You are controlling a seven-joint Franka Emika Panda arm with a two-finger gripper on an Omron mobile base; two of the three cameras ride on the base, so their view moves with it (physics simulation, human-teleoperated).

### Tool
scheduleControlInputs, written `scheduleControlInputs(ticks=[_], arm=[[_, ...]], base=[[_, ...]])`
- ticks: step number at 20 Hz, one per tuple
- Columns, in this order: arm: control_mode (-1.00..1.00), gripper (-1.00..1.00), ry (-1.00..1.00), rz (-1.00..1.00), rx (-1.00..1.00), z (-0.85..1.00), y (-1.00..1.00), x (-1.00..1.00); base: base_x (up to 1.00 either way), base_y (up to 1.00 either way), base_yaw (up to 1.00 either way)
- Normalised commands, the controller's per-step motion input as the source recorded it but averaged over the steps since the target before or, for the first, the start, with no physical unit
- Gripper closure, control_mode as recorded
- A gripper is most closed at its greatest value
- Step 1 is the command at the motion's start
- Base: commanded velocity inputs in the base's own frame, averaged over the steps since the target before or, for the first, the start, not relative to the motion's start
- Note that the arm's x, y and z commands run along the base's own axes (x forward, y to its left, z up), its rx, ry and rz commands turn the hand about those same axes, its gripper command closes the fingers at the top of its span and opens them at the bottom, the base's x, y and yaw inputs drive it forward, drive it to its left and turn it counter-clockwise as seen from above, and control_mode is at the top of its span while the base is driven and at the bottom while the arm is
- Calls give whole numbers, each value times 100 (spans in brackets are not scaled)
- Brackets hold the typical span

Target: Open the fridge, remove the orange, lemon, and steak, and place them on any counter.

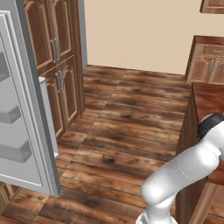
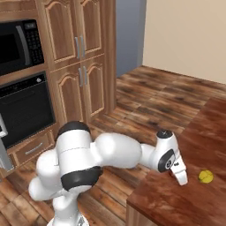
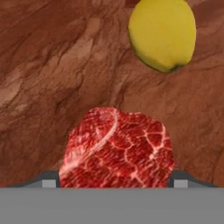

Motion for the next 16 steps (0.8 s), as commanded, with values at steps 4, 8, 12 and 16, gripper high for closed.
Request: scheduleControlInputs(ticks=[4,8,12,16], arm=[[-100,-100,0,0,0,-27,-10,5],[-100,-100,0,0,0,-22,-8,-6],[-100,-100,-5,0,0,0,27,-47],[-100,-100,-9,1,-2,12,56,-57]], base=[[0,0,0],[0,0,0],[0,0,0],[0,0,0]])
